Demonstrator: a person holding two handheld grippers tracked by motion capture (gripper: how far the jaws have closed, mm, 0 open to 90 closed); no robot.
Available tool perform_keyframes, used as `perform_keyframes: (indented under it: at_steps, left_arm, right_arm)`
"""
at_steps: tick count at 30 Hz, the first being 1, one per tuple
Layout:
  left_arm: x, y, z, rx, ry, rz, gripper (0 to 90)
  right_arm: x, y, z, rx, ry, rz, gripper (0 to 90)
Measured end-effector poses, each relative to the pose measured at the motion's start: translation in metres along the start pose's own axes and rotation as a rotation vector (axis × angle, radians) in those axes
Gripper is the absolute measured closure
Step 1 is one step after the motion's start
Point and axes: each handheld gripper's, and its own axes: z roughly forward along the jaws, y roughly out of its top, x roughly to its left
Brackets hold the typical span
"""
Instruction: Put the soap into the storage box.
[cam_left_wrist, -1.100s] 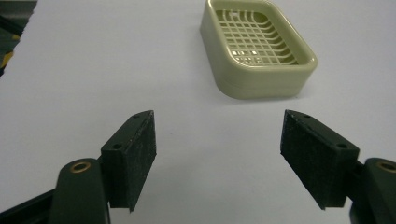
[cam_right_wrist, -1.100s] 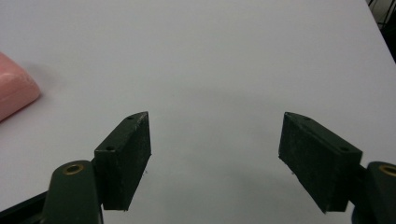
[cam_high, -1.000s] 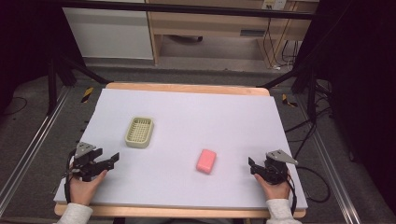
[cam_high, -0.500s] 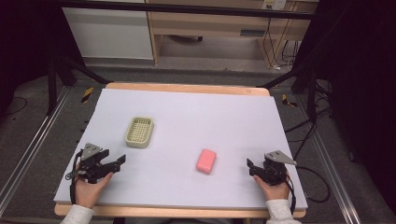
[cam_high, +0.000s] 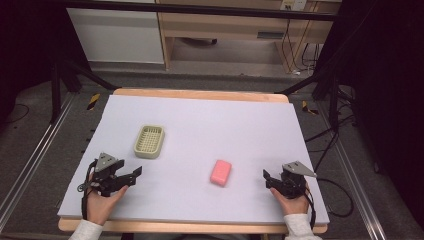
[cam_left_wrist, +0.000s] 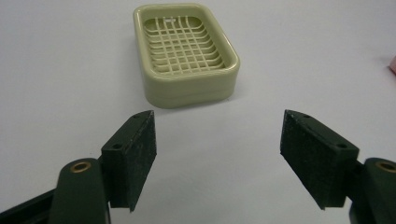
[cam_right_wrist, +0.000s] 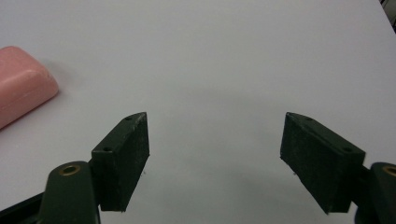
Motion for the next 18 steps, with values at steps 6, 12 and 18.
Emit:
perform_keyframes:
  at_steps: [6,12,18]
  left_arm:
    - [-0.006,0.004,0.003,-0.002,-0.017,0.002,26.6]
    - [-0.014,0.008,0.005,0.004,-0.029,0.027,26.5]
    - [-0.020,0.013,0.006,-0.003,-0.036,0.033,26.5]
  right_arm:
    - [0.000,0.000,0.000,0.000,-0.002,0.001,23.8]
    - [0.001,0.001,0.000,0.004,0.002,-0.002,24.5]
    - [0.001,0.001,0.000,0.004,-0.005,-0.005,25.0]
